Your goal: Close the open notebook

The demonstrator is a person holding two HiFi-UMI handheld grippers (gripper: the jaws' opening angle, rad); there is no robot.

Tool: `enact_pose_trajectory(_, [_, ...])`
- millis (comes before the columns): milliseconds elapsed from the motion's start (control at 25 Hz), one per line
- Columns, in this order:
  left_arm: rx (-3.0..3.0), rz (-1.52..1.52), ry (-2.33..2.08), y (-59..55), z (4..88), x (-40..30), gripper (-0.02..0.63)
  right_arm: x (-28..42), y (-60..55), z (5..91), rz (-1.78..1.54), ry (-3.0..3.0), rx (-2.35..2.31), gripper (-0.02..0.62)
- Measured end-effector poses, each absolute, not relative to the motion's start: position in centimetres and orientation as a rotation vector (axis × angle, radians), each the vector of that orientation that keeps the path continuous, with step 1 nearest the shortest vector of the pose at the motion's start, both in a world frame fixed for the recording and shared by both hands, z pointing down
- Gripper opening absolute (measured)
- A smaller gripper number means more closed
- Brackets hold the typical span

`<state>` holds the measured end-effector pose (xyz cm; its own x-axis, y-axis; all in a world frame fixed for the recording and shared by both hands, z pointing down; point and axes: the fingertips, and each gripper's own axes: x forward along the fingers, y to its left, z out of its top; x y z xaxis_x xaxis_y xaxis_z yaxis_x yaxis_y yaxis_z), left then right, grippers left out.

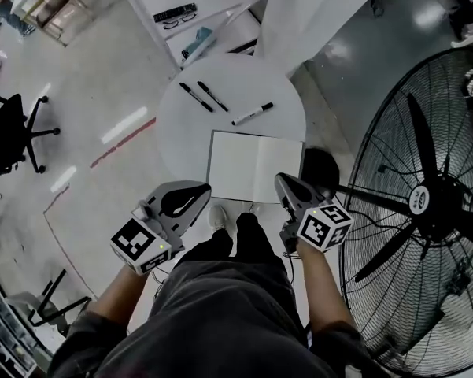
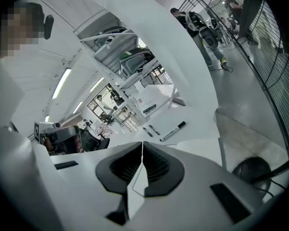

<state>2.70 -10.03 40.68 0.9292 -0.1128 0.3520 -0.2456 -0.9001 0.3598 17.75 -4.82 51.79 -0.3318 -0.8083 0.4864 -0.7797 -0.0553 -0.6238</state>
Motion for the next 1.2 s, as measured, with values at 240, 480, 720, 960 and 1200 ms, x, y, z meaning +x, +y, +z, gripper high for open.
enact_pose_trajectory(240, [2.618,0.529,-0.239,-10.5,42.0,5.0,0.014,20.8,-4.4,56.1,-1.452,2.041,-1.880,0.023])
enact_pose_trajectory(480, [2.644,0.552,-0.175,-10.5,42.9,7.4,0.014,22.5,-3.3,59.0,-1.527,1.990,-1.915,0.026])
enact_pose_trajectory(720, [2.619,0.590,-0.134,-10.0,44.3,9.2,0.014,24.1,-1.4,62.4,-1.613,1.936,-1.956,0.094])
enact_pose_trajectory(960, [2.589,0.633,-0.110,-9.5,45.9,10.1,0.014,25.4,0.3,65.8,-1.687,1.864,-1.993,0.137])
enact_pose_trajectory(1200, [2.520,0.700,-0.081,-8.9,47.0,10.4,0.014,26.5,2.3,68.3,-1.753,1.803,-2.045,0.165])
